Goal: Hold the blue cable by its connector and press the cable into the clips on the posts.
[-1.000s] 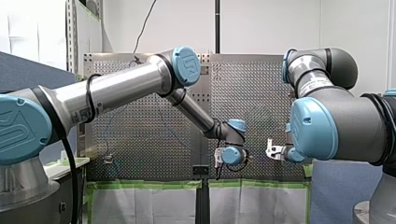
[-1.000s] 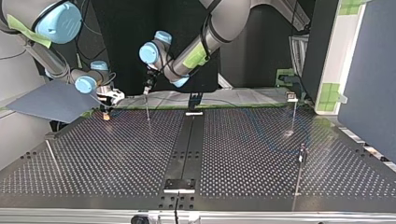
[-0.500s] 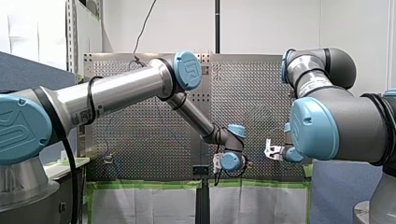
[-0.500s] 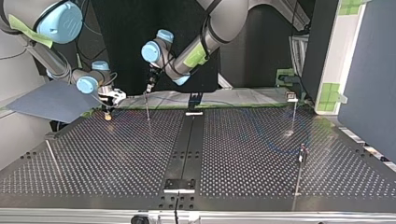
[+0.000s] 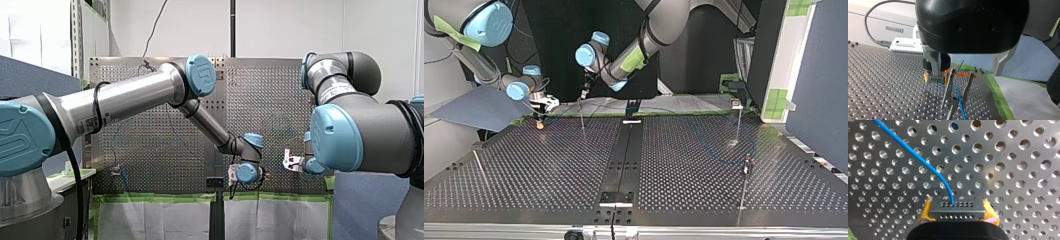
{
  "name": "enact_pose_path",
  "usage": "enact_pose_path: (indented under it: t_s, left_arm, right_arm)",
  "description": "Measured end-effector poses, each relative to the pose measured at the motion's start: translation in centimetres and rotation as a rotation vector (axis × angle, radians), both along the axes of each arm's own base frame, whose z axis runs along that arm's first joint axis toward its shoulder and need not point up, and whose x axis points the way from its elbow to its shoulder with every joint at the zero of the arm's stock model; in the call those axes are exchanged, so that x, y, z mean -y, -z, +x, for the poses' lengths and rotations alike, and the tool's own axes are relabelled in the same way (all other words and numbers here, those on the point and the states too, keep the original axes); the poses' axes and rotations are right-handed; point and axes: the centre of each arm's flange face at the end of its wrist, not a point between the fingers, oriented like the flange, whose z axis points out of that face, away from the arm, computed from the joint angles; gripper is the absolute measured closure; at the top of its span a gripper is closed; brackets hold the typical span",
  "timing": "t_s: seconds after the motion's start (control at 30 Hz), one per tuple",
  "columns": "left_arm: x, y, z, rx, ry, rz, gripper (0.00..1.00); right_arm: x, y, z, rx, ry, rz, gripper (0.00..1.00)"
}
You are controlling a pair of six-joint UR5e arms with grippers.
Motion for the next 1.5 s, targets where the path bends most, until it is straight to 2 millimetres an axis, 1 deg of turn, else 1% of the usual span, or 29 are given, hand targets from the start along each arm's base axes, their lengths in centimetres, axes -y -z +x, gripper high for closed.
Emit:
enact_pose_path:
  t_s: [0.17, 0.27, 0.37, 0.43, 0.5, 0.63, 0.77, 0.97, 1.17, 1.5]
  left_arm:
    - [-0.1, 0.0, -0.1, -0.005, -0.004, 0.009, 0.0]
    - [-0.3, -0.4, -0.6, -0.009, -0.013, 0.041, 0.0]
    - [-0.2, -1.2, -1.9, -0.011, -0.008, 0.073, 0.0]
    - [0.2, -2.0, -3.0, -0.007, 0.003, 0.076, 0.0]
    - [0.4, -2.8, -3.7, 0.003, 0.011, 0.065, 0.0]
    - [0.2, -4.5, -4.0, 0.023, 0.004, 0.033, 0.0]
    - [-0.7, -6.3, -3.6, 0.042, -0.035, -0.015, 0.0]
    - [-2.6, -9.0, -2.8, 0.057, -0.105, -0.091, 0.0]
    - [-4.3, -10.9, -3.9, 0.036, -0.148, -0.092, 0.0]
    - [-6.6, -14.3, -6.2, 0.034, -0.155, -0.054, 0.0]
  right_arm:
    - [0.0, 0.0, 0.2, 0.0, -0.003, 0.0, 1.0]
    - [-0.1, 0.0, 0.3, 0.0, -0.005, 0.001, 1.0]
    - [-0.2, 0.0, 0.4, -0.001, -0.006, 0.006, 1.0]
    - [-0.2, 0.1, 0.4, -0.001, -0.007, 0.008, 1.0]
    - [-0.2, 0.1, 0.4, -0.002, -0.007, 0.009, 1.0]
    - [-0.2, 0.1, 0.4, -0.001, -0.007, 0.01, 1.0]
    - [-0.3, 0.1, 0.5, -0.001, -0.008, 0.011, 1.0]
    - [-0.4, 0.1, 0.6, -0.003, -0.009, 0.016, 1.0]
    - [-0.7, 0.3, 1.1, -0.006, -0.017, 0.027, 1.0]
    - [-0.9, 0.3, 1.4, -0.005, -0.021, 0.028, 1.0]
